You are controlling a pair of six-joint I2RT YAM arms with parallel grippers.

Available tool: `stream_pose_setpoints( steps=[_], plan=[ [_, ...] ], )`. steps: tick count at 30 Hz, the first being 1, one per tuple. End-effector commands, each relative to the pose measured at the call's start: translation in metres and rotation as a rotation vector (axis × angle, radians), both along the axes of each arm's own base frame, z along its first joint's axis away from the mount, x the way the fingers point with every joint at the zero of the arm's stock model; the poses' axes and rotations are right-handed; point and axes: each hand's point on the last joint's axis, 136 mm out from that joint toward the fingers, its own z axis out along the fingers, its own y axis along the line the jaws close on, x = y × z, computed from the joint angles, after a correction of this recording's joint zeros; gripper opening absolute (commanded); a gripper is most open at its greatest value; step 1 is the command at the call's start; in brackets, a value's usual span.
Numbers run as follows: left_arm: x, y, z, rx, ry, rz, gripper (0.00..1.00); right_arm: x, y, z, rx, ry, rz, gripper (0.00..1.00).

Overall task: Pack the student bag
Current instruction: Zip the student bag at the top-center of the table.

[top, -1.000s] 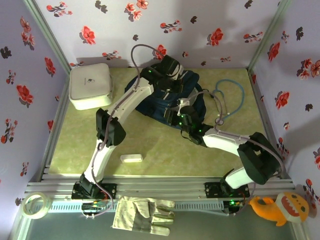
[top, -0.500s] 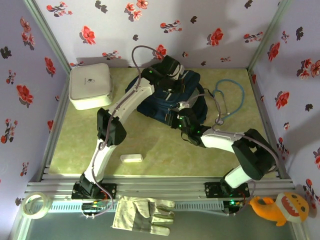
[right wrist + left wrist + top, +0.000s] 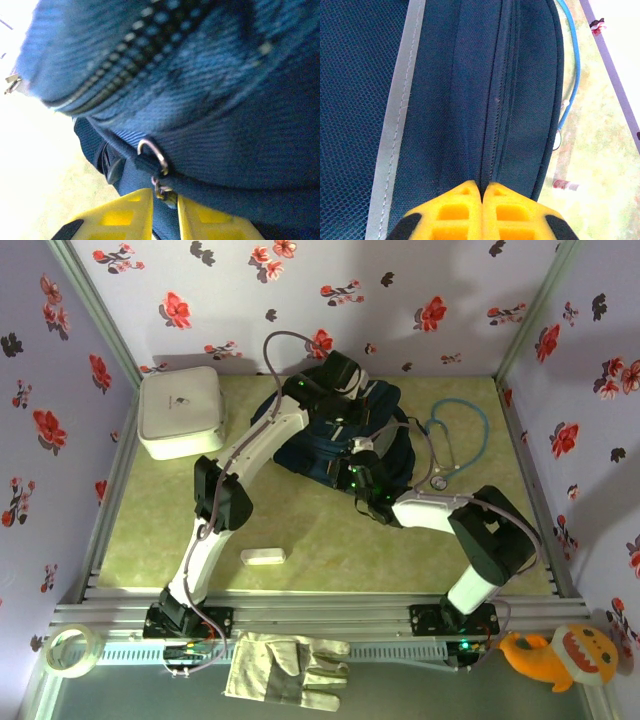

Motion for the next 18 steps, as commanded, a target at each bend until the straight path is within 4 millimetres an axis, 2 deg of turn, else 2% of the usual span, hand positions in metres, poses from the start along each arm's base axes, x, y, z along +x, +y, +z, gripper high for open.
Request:
stream_pose_setpoints(
  steps=[1,10,17,18],
  plan=[
    [-0.001,-0.016,0.040,-0.125,-0.045,-0.024,0.00,0.020,-0.005,0.015,0.050,-0.030,-0.066,0.17],
    [0.000,-0.016,0.042,-0.129,-0.051,-0.024,0.00,0.018,-0.014,0.010,0.038,-0.012,-0.070,0.00],
    [0.004,-0.011,0.043,-0.131,-0.050,-0.011,0.00,0.002,-0.020,0.016,0.055,-0.008,-0.034,0.00],
    [0.005,-0.010,0.044,-0.131,-0.052,-0.009,0.06,-0.001,-0.020,0.016,0.059,-0.004,-0.020,0.00]
  ],
)
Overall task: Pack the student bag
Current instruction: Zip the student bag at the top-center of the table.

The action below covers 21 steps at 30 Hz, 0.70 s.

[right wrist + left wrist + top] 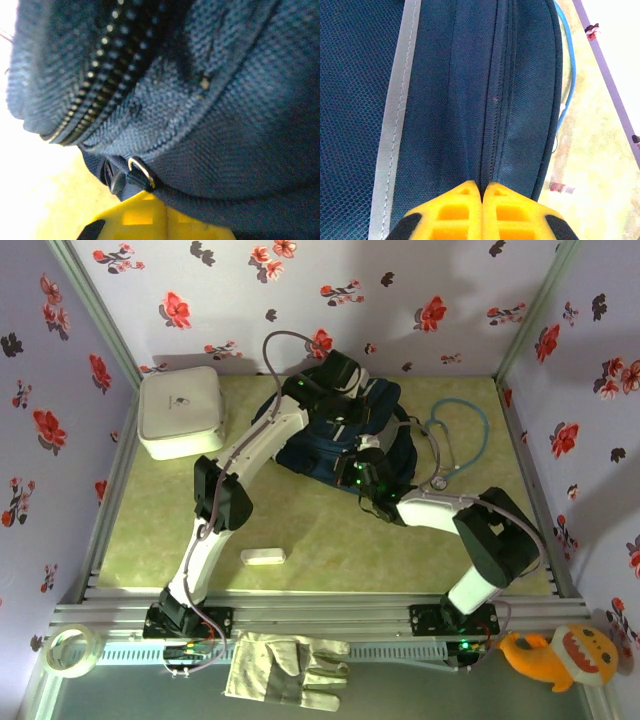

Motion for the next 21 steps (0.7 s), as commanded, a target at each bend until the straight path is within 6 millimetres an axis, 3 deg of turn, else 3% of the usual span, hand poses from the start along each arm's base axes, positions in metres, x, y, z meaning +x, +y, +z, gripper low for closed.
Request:
stream_pose_setpoints(
  steps=[1,3,5,9,12,15,21],
  plan=[
    [0.003,-0.007,0.041,-0.111,-0.046,-0.009,0.13,-0.006,-0.008,0.010,0.022,-0.012,0.011,0.00],
    [0.006,-0.001,0.043,-0.109,-0.051,0.000,0.32,-0.011,-0.005,0.011,0.030,-0.001,0.040,0.00],
    [0.011,0.009,0.048,-0.114,-0.069,0.012,0.43,-0.014,-0.002,0.014,0.037,0.008,0.063,0.00],
    [0.033,0.053,0.054,-0.164,-0.069,0.135,0.52,-0.017,0.001,0.020,0.058,0.016,0.078,0.00],
    [0.038,0.087,0.039,-0.186,-0.030,0.232,0.53,-0.015,0.003,0.028,0.081,0.007,0.077,0.00],
    [0.030,0.117,0.014,-0.222,0.029,0.330,0.54,-0.013,0.006,0.031,0.080,0.014,0.078,0.00],
    [-0.001,0.148,-0.049,-0.318,0.165,0.496,0.55,-0.010,0.009,0.032,0.079,0.036,0.078,0.00]
  ],
)
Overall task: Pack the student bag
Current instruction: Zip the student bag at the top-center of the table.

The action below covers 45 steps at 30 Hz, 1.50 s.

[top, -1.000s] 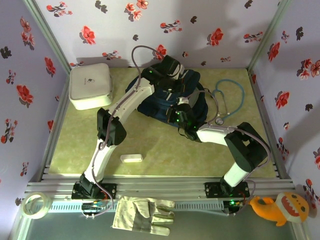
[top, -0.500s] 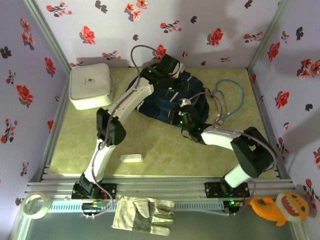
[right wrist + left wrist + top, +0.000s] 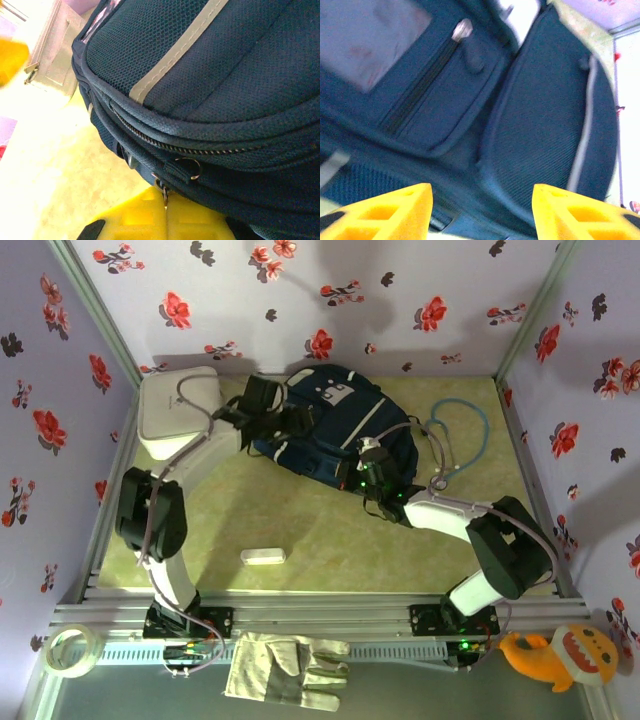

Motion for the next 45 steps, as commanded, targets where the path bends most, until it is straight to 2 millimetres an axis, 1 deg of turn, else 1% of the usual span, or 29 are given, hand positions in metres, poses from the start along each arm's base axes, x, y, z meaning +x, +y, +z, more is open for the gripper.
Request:
stream_pose_setpoints(
  steps=[1,4,9,13,16,18,22,24,25,27,29,31,34,35,39,41,42,43,45],
  plan=[
    [-0.004,-0.007,-0.006,-0.160,0.008,0.096,0.55,0.010,0.007,0.029,0.061,-0.038,-0.001,0.00],
    [-0.006,-0.008,-0.025,-0.240,0.046,0.144,0.54,0.010,0.009,0.031,0.070,-0.035,0.000,0.00],
    [0.003,-0.014,-0.042,-0.375,0.079,0.230,0.53,0.010,0.009,0.032,0.077,-0.029,0.001,0.00],
    [0.008,-0.016,-0.046,-0.417,0.082,0.255,0.52,0.010,0.009,0.032,0.081,-0.025,-0.003,0.00],
    [0.010,-0.014,-0.048,-0.411,0.077,0.263,0.53,0.009,0.008,0.029,0.074,-0.015,-0.009,0.00],
    [0.011,-0.016,-0.053,-0.404,0.088,0.265,0.52,0.009,0.006,0.026,0.065,-0.007,-0.019,0.00],
    [0.017,-0.019,-0.062,-0.395,0.101,0.269,0.44,0.008,0.000,0.020,0.033,0.016,-0.049,0.00],
    [0.021,-0.020,-0.066,-0.380,0.105,0.268,0.37,0.007,-0.005,0.018,0.020,0.028,-0.069,0.00],
    [0.023,-0.021,-0.067,-0.373,0.107,0.271,0.31,0.006,-0.008,0.015,0.009,0.035,-0.079,0.00],
    [0.025,-0.018,-0.071,-0.349,0.107,0.282,0.16,0.005,-0.020,0.011,-0.030,0.053,-0.129,0.00],
    [0.025,-0.014,-0.070,-0.326,0.090,0.291,0.08,0.002,-0.038,0.008,-0.082,0.068,-0.197,0.00],
    [0.026,-0.011,-0.064,-0.310,0.071,0.287,0.01,-0.002,-0.057,0.004,-0.148,0.085,-0.258,0.00],
    [0.025,-0.007,-0.058,-0.297,0.055,0.279,0.00,-0.010,-0.088,-0.001,-0.264,0.116,-0.356,0.00],
    [0.025,-0.005,-0.056,-0.293,0.052,0.280,0.00,-0.012,-0.101,-0.002,-0.307,0.117,-0.402,0.00],
    [0.023,0.002,-0.054,-0.280,0.045,0.279,0.00,-0.018,-0.126,-0.005,-0.376,0.141,-0.458,0.00],
    [0.022,0.004,-0.052,-0.279,0.043,0.276,0.00,-0.017,-0.132,-0.005,-0.378,0.143,-0.463,0.00],
    [0.022,0.004,-0.051,-0.283,0.043,0.271,0.00,-0.016,-0.131,-0.004,-0.372,0.141,-0.455,0.00],
    [0.022,0.003,-0.050,-0.286,0.045,0.265,0.00,-0.014,-0.129,-0.004,-0.364,0.140,-0.434,0.00],
    [0.021,0.001,-0.049,-0.295,0.048,0.252,0.00,-0.012,-0.113,-0.002,-0.327,0.136,-0.344,0.00]
  ],
)
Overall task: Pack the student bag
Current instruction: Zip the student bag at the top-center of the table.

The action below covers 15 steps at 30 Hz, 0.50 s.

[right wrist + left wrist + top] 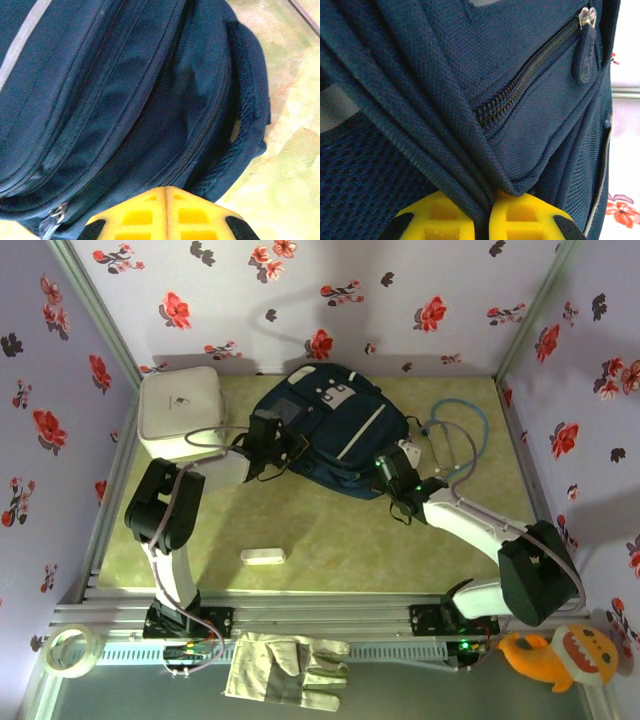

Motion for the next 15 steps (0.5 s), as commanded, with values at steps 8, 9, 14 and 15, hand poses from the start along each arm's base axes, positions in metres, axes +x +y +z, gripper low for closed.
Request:
stream_pose_setpoints(
  steps=[8,9,14,15],
  plan=[
    [0.004,-0.003,0.034,-0.062,-0.062,-0.028,0.00,-0.004,0.060,0.012,0.157,0.044,0.272,0.29],
    [0.004,-0.004,0.035,-0.068,-0.062,-0.029,0.00,-0.004,0.063,0.010,0.163,0.049,0.274,0.32],
    [0.002,-0.007,0.039,-0.085,-0.061,-0.035,0.00,-0.001,0.083,0.007,0.200,0.063,0.326,0.35],
    [0.002,-0.007,0.040,-0.087,-0.060,-0.037,0.00,-0.001,0.086,0.005,0.192,0.068,0.335,0.34]
  ],
)
